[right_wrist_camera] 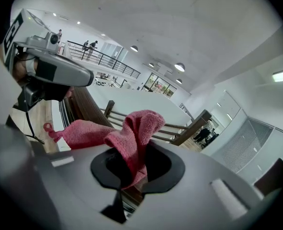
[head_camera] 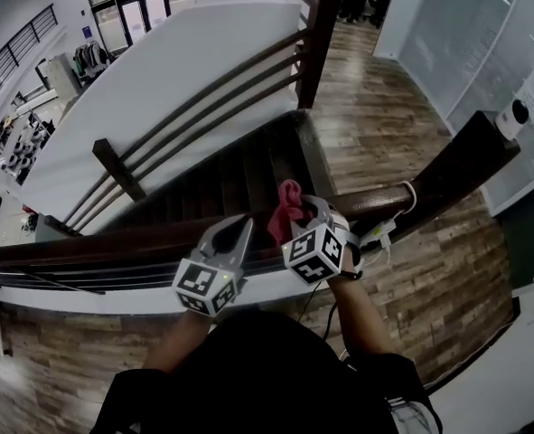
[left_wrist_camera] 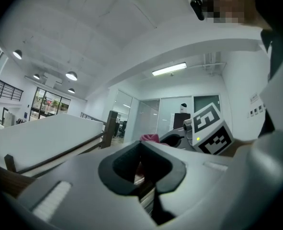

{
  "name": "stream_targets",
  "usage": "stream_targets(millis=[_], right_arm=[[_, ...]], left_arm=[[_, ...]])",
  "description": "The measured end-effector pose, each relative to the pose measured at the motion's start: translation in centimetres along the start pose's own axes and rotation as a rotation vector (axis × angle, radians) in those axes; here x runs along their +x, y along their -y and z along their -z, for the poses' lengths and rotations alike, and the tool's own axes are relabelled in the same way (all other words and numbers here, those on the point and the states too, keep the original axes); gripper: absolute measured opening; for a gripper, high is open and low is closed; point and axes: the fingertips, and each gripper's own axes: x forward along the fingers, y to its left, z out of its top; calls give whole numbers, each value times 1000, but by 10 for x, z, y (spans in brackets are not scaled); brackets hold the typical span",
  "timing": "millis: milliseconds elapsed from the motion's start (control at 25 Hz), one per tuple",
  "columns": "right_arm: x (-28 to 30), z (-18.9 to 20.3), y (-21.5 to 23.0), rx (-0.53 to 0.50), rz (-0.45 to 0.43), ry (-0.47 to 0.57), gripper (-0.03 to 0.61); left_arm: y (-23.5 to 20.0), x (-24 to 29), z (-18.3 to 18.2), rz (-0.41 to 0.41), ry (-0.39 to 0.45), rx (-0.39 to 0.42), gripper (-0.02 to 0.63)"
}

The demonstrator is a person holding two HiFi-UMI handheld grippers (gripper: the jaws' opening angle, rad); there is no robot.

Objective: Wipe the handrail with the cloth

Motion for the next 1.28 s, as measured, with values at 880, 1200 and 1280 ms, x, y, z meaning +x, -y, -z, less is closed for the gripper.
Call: stream_targets(millis=[880,1200,1280], right_arm=[[-29,80,80,80,116,-65,46],[-35,107,110,110,152,-98,46],[-37,112,114,112,162,-103,47]], left_arm=[[81,66,24,163,-31,-52,-2],[103,84,24,191,-30,-52,-2],[111,90,24,211,-41,-26,-2]])
